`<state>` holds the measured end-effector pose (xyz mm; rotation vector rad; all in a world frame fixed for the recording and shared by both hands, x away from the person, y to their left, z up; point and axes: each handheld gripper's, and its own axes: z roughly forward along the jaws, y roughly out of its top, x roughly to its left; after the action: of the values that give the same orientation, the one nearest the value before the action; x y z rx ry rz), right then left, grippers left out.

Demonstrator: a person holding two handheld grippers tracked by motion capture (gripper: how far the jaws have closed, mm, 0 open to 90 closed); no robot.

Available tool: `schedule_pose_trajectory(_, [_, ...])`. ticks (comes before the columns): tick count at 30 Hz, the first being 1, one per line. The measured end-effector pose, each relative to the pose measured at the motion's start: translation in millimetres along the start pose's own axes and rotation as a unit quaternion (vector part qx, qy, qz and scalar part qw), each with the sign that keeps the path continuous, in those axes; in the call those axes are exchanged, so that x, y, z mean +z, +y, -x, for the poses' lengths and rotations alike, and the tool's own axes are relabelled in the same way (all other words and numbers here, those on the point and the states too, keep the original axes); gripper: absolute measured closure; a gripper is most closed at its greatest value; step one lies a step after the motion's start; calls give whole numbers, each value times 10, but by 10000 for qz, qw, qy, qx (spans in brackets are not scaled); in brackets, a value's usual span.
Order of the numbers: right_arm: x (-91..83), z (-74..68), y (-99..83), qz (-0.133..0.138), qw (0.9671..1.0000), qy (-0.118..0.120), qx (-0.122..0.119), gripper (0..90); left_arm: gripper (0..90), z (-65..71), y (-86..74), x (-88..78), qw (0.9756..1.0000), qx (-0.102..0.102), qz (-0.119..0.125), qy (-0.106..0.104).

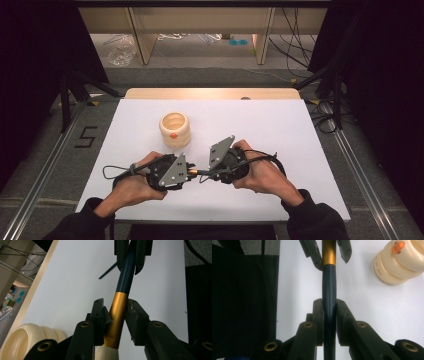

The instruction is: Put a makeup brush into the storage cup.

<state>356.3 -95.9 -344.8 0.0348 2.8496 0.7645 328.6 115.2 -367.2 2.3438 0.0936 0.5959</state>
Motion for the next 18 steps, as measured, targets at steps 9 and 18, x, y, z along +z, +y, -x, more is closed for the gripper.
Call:
schedule_pose_trajectory(9, [-88,32,-4,247,9994,-245,-49,810,533,-134,-77,-5,9967,-663,404,224])
schedule_pose_trajectory(18, [-245,127,-85,567,9973,-406,213,810,364,-336,-240,-46,9717,-2169,826,437])
